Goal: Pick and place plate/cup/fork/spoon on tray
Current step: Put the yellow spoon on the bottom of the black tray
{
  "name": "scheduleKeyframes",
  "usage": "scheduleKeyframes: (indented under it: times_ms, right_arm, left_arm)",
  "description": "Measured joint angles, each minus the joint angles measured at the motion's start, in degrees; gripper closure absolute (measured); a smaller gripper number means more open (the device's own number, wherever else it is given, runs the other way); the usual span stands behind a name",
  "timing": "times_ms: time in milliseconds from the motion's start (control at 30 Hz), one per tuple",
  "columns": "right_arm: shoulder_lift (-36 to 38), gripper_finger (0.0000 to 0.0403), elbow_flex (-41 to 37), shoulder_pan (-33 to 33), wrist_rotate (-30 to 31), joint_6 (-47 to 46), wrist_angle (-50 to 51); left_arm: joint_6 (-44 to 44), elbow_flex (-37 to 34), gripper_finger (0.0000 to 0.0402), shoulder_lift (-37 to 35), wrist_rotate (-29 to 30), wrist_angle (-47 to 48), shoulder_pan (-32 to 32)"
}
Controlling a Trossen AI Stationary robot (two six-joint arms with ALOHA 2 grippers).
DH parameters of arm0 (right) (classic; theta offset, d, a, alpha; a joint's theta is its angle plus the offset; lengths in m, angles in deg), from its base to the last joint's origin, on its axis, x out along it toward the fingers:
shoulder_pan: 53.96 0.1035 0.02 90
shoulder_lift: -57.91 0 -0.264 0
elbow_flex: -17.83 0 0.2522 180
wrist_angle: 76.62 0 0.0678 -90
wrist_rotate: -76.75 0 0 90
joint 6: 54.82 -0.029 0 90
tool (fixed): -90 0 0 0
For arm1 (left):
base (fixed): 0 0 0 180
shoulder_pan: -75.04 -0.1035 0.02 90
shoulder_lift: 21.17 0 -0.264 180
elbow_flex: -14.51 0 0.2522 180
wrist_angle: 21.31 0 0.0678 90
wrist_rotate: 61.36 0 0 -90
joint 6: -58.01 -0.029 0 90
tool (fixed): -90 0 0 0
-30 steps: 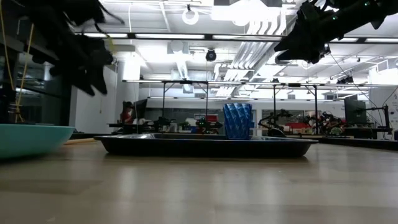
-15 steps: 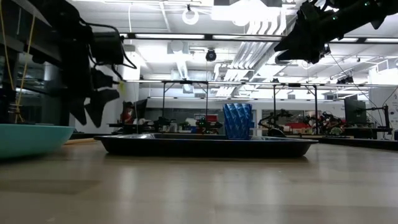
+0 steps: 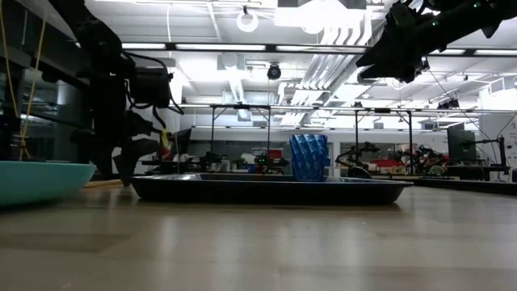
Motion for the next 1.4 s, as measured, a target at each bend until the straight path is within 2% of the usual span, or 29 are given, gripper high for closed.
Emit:
scheduleKeyframes:
  times_ms: [300,400,533,800,867,1133,1400]
  right_arm:
    - [0.0,0.0203,0.0,0.0,-0.02,-0.01,0.0]
    - [0.0,0.0203,0.0,0.0,-0.02,-0.01,0.02]
    - [0.0,0.0203,0.0,-0.02,0.0,0.0,0.02]
    - [0.0,0.0203,0.0,0.0,-0.02,0.0,0.02]
    - [0.0,0.0203,0.0,-0.01,-0.01,0.0,0.02]
    - [0.0,0.0203,0.0,-0.02,0.0,0.0,0.02]
    - [0.0,0.0203,0.0,-0.02,0.0,0.0,0.0]
  left_arm:
    - [-1.12,0.06,0.0176,1.52,-0.61,-1.53,-0.66]
    - [-1.08,0.04,0.019,1.55,-0.95,-1.56,-0.66]
    - [-1.08,0.02,0.0233,1.63,-1.81,-1.62,-0.61]
    - [-3.31,-0.05,0.0352,1.74,-2.66,-2.1,-0.53]
    - [-4.21,0.11,0.0368,1.72,-2.09,-2.1,-0.55]
    - [-8.61,2.67,0.0361,1.42,0.05,1.27,-0.72]
    - [-12.04,10.86,0.0365,-3.87,0.87,5.77,2.39]
